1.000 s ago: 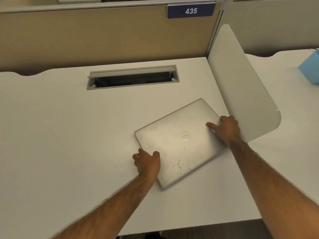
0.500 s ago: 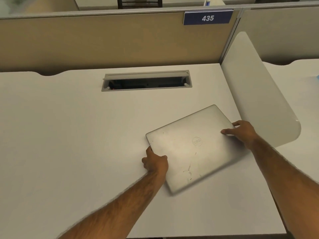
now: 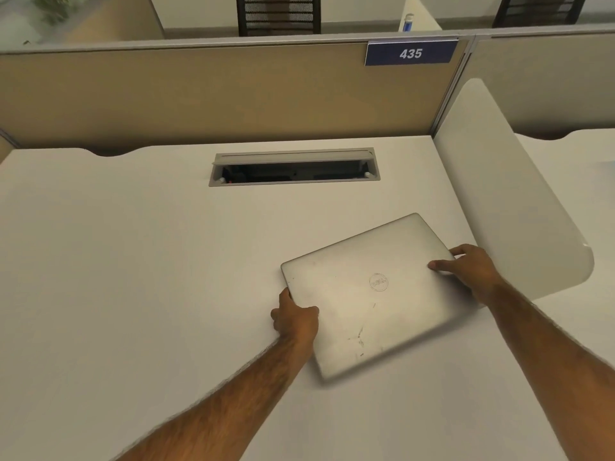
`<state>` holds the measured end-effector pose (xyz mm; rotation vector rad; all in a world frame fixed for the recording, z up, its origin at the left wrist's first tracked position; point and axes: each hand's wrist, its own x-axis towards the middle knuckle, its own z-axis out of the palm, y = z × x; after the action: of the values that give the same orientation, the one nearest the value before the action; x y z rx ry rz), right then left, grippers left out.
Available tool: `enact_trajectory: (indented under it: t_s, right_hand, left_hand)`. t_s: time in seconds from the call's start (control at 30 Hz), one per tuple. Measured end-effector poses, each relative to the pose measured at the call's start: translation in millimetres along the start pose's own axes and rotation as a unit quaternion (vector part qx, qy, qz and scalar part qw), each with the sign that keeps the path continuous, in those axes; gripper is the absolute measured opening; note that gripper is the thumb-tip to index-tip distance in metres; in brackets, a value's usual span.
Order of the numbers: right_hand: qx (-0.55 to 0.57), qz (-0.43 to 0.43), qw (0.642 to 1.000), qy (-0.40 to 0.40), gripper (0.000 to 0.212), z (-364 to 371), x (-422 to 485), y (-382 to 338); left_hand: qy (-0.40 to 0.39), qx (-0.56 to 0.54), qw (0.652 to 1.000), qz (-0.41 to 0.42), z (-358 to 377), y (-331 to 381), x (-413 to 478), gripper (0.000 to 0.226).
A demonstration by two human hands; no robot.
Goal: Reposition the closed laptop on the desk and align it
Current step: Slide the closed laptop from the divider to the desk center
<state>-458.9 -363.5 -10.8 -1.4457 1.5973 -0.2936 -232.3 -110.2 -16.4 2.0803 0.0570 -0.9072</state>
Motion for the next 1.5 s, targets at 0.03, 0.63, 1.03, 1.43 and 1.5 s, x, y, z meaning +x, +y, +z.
enact_trajectory:
  t_s: [0.03,0.63,1.03,1.43,1.5]
  right_hand:
    - [0.005,-0.004,1.0,0.002,0.053,4.4,-2.2,-2.5]
    - [0.022,-0.026,0.999,0.007,0.05,134.2,-53.4,-94.9]
    - [0.018,-0.037,0.999,0.015,0.059,255.6,-78.1,-156.4]
    - [0.013,-0.029,0.999,0.024,0.053,349.5,-99.4,-183.7]
    - [0.006,-0.022,0.999,0.027,0.057,358.0,-101.6,-185.0]
  left_hand:
    - [0.002,0.0,1.0,0.002,-4.4,0.5,2.3,0.068]
    - [-0.001,-0.065,0.997,0.031,-154.7,22.3,84.8,0.073]
    - [-0.003,-0.05,0.997,0.052,-270.0,35.6,168.2,0.077]
    - [0.016,-0.03,0.998,0.051,-335.7,27.5,243.9,0.072]
    - [0.015,-0.017,0.998,0.056,-341.7,25.4,252.4,0.071]
